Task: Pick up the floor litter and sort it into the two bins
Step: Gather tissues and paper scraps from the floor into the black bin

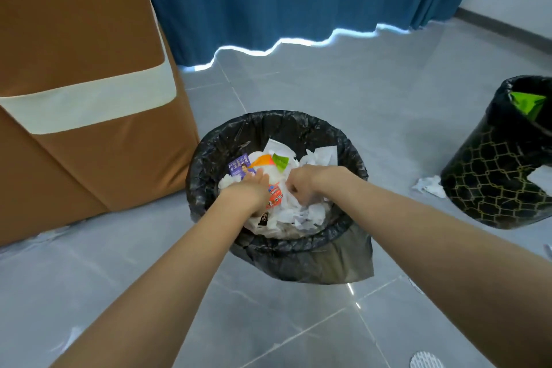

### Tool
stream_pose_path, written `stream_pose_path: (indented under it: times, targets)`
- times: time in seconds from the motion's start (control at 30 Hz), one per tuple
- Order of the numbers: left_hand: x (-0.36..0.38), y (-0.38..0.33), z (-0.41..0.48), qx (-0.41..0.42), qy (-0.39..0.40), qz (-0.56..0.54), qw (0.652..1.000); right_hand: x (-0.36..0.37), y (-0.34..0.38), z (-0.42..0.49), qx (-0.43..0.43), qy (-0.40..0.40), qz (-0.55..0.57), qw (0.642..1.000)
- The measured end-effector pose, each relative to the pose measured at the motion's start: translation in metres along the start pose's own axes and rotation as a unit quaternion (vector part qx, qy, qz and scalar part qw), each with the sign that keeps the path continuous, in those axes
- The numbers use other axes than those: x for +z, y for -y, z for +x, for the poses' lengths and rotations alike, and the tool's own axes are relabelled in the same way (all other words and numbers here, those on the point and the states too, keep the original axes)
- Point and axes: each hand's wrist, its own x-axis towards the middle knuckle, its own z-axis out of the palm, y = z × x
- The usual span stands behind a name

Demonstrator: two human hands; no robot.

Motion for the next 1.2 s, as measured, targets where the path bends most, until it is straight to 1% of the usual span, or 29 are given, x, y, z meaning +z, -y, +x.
stream_pose_path:
  times: [0.2, 0.3, 0.37, 0.47, 0.53, 0.63, 0.73, 0.87, 1.03, 1.2]
  targets:
    - [-0.005, -0.011, -0.007, -0.010, 0.012, -0.008, 1.000, 0.015, 0.000, 0.014, 0.019, 0.030, 0.008, 0.999]
    - [-0.006, -0.013, -0.015, -0.012, 0.010, -0.008, 1.000, 0.016, 0.002, 0.009, 0.018, 0.025, 0.005, 1.000]
    - [-0.009, -0.014, -0.022, -0.011, -0.010, -0.007, 1.000, 0.014, 0.000, 0.001, 0.022, -0.018, 0.002, 1.000]
    - [-0.012, -0.013, -0.034, -0.009, -0.061, 0.000, 0.998, 0.013, -0.004, -0.013, 0.025, -0.130, 0.003, 0.991]
    - [-0.016, -0.015, -0.043, -0.018, -0.121, 0.008, 0.992, 0.013, -0.009, -0.026, 0.019, -0.207, -0.003, 0.978]
    - [-0.024, -0.024, -0.055, -0.023, -0.223, 0.002, 0.975, 0.010, -0.021, -0.049, 0.022, -0.293, 0.021, 0.956]
    - [-0.038, -0.032, -0.067, -0.031, -0.276, -0.030, 0.960, 0.009, -0.035, -0.071, 0.023, -0.339, 0.055, 0.939]
    - [-0.067, -0.052, -0.087, -0.013, -0.301, -0.036, 0.953, 0.013, -0.058, -0.105, 0.056, -0.377, 0.122, 0.917]
    - [-0.101, -0.090, -0.095, 0.054, -0.318, -0.030, 0.946, 0.029, -0.090, -0.144, 0.119, -0.385, 0.211, 0.890]
    - [-0.122, -0.153, -0.091, 0.107, -0.290, -0.044, 0.950, 0.074, -0.134, -0.174, 0.211, -0.330, 0.261, 0.882]
